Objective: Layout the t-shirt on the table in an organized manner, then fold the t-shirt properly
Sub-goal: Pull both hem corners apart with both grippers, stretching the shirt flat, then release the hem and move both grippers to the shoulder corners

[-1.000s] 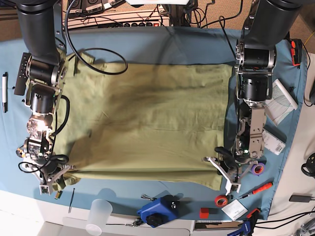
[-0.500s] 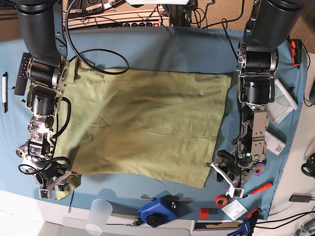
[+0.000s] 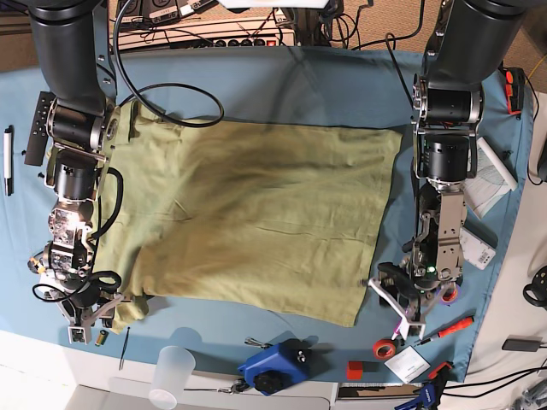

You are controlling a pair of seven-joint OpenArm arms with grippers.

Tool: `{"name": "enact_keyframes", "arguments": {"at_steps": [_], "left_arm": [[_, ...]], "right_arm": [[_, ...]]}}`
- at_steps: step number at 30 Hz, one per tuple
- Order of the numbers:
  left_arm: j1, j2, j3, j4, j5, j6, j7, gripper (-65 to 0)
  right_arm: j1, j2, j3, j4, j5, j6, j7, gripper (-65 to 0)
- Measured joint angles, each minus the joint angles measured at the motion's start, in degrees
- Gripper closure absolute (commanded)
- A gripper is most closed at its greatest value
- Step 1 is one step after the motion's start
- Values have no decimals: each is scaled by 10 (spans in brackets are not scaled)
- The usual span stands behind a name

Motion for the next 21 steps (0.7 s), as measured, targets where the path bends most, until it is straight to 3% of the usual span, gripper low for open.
{"name": "enact_keyframes", "arguments": {"at_steps": [3,8,14,18,21], "left_arm": [[4,-3,0,24,-16,0,32,-230],[1,-8,-1,92,-16,-4,58,-230],[1,-10,-1,160,-18,-6,127,-230],[1,-12,-1,190,-19,-29,193,-230],[12,-13,-1,223,-49,-30,225,-230]], "right_arm": [[-4,1,0,31,0,-1,-59,-223],[-11,1,1,132,13,-2,-89,-223],[-10,2,1,203,19,-2,-124,-223],[-11,1,1,217,19,-1,-185,-223],[-32,3,1,256,29,-3,-205,-223]]}}
